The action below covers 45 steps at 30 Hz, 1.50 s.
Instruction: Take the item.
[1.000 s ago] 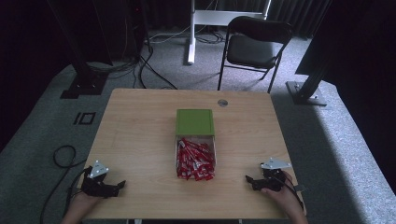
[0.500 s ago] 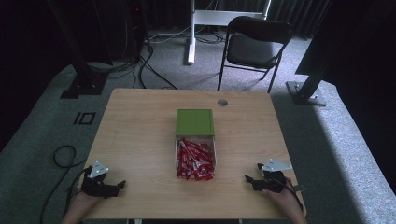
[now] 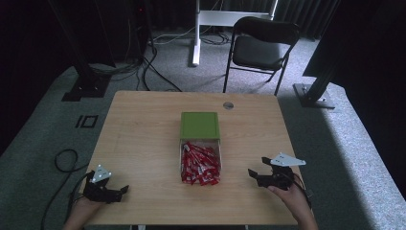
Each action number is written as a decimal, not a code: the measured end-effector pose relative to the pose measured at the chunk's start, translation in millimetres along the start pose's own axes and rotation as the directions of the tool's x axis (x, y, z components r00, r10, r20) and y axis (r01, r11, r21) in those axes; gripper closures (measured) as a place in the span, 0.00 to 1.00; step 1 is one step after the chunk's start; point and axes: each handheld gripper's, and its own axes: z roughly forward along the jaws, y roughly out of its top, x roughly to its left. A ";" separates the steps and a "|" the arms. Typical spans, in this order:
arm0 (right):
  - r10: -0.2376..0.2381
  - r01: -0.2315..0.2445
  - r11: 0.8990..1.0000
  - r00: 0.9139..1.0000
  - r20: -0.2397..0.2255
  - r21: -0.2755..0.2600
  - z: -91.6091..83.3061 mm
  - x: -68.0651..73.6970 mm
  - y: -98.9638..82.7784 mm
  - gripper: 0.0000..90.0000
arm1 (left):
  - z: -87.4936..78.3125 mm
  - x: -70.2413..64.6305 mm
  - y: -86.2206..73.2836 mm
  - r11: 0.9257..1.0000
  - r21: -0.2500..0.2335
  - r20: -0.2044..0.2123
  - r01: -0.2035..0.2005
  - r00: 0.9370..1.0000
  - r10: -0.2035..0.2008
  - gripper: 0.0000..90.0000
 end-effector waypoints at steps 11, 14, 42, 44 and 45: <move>-0.061 0.056 0.996 0.996 -0.058 -0.071 1.2 26.8 39.7 0.22 | 0.1 -0.1 0.0 1.000 -0.001 0.000 0.001 1.000 -0.001 0.01; -0.071 0.064 0.994 0.995 -0.075 -0.088 3.1 34.6 47.2 0.22 | 0.0 -0.1 0.0 1.000 -0.001 0.000 0.001 1.000 -0.001 0.01; -0.151 0.134 0.987 0.964 -0.218 -0.089 50.2 103.3 83.1 0.24 | 0.1 -0.2 0.0 1.000 -0.002 -0.001 0.003 1.000 -0.003 0.01; -0.154 0.142 0.987 0.961 -0.230 -0.070 58.7 110.0 82.1 0.27 | 0.1 -0.2 -0.1 1.000 -0.002 -0.001 0.003 1.000 -0.003 0.01; -0.160 0.149 0.987 0.958 -0.238 -0.062 61.4 112.1 81.2 0.29 | 0.1 -0.3 0.0 1.000 -0.002 -0.001 0.003 1.000 -0.003 0.01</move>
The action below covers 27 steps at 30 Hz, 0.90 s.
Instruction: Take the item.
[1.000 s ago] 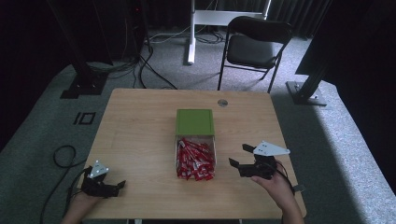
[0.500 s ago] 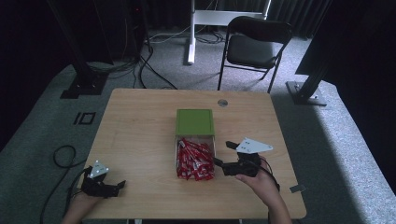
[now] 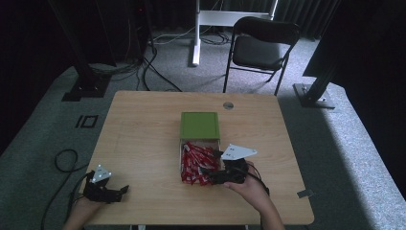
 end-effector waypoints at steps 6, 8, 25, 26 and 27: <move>0.001 -0.001 0.999 1.000 0.005 0.039 15.4 4.4 -4.3 0.29 | -0.1 0.1 0.0 1.000 0.001 0.000 -0.001 1.000 0.001 0.01; 0.009 -0.011 0.999 1.000 0.026 0.050 19.7 4.5 -5.2 0.29 | -0.1 0.1 0.0 1.000 0.001 0.000 -0.001 1.000 0.001 0.01; -0.006 0.006 0.991 1.000 -0.005 0.134 43.5 14.1 -11.0 0.26 | -0.1 0.0 0.0 1.000 0.001 0.000 -0.001 1.000 0.001 0.01; -0.048 0.041 0.985 0.998 0.036 0.166 44.8 16.1 -10.9 0.33 | 0.0 0.0 0.0 1.000 0.001 0.000 -0.001 1.000 0.001 0.01; -0.053 0.042 0.983 0.997 0.054 0.180 46.4 17.6 -10.9 0.32 | -0.1 0.1 0.0 1.000 0.001 0.000 -0.001 1.000 0.001 0.01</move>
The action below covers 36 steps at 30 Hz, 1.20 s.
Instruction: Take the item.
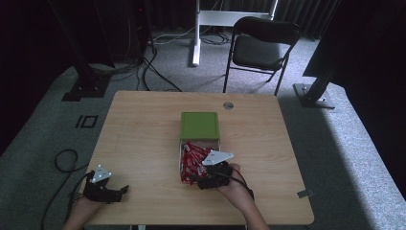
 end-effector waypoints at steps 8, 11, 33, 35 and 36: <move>0.027 -0.027 0.999 1.000 -0.002 0.044 8.9 3.5 4.3 0.36 | 0.0 0.0 0.0 1.000 0.000 0.000 0.000 1.000 0.000 0.01; 0.078 -0.075 0.996 0.996 -0.048 0.055 10.7 3.1 5.7 0.48 | 0.0 -0.1 0.0 1.000 -0.001 0.000 0.001 1.000 -0.001 0.01; 0.203 -0.204 0.979 0.979 -0.030 -0.020 -22.4 -8.7 14.9 0.76 | 0.1 -0.1 0.0 1.000 -0.001 0.000 0.001 1.000 -0.001 0.01; 0.204 -0.205 0.978 0.978 -0.033 -0.029 -25.9 -8.4 16.5 0.76 | 0.1 0.0 0.0 1.000 -0.001 0.000 0.001 1.000 -0.001 0.01; 0.199 -0.199 0.979 0.980 -0.028 -0.036 -28.1 -8.3 17.4 0.77 | 0.1 0.0 0.0 1.000 -0.001 0.000 0.001 1.000 -0.001 0.01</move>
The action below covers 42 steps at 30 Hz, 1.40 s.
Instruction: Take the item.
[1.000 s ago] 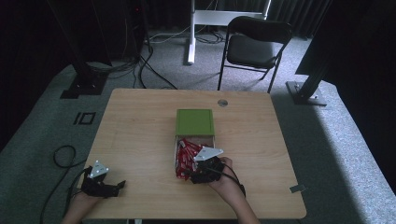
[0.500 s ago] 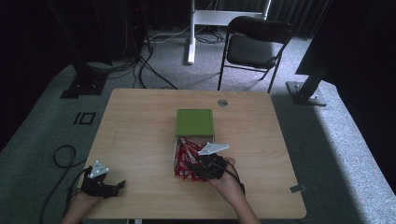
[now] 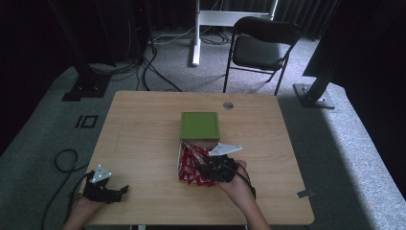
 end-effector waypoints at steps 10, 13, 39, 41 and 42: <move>0.020 -0.019 0.997 1.000 0.007 -0.079 -26.0 0.9 7.4 0.77 | 0.1 -0.1 0.0 1.000 -0.001 0.000 0.001 1.000 -0.001 0.01; 0.034 -0.033 0.994 0.999 0.006 -0.108 -35.4 -1.1 9.5 0.77 | 0.0 0.0 0.0 1.000 0.000 0.000 0.000 1.000 0.000 0.01; 0.138 -0.110 0.953 0.987 0.083 -0.282 -98.6 -24.4 13.2 0.79 | -0.1 0.1 0.1 1.000 0.002 0.001 0.000 1.000 0.000 0.01; 0.146 -0.113 0.954 0.984 0.102 -0.279 -100.9 -29.7 12.9 0.79 | -0.1 0.1 0.1 1.000 0.002 0.001 -0.001 1.000 0.001 0.01; 0.161 -0.125 0.950 0.982 0.103 -0.287 -102.1 -32.6 12.4 0.79 | -0.1 0.1 0.0 1.000 0.002 0.001 -0.001 1.000 0.001 0.01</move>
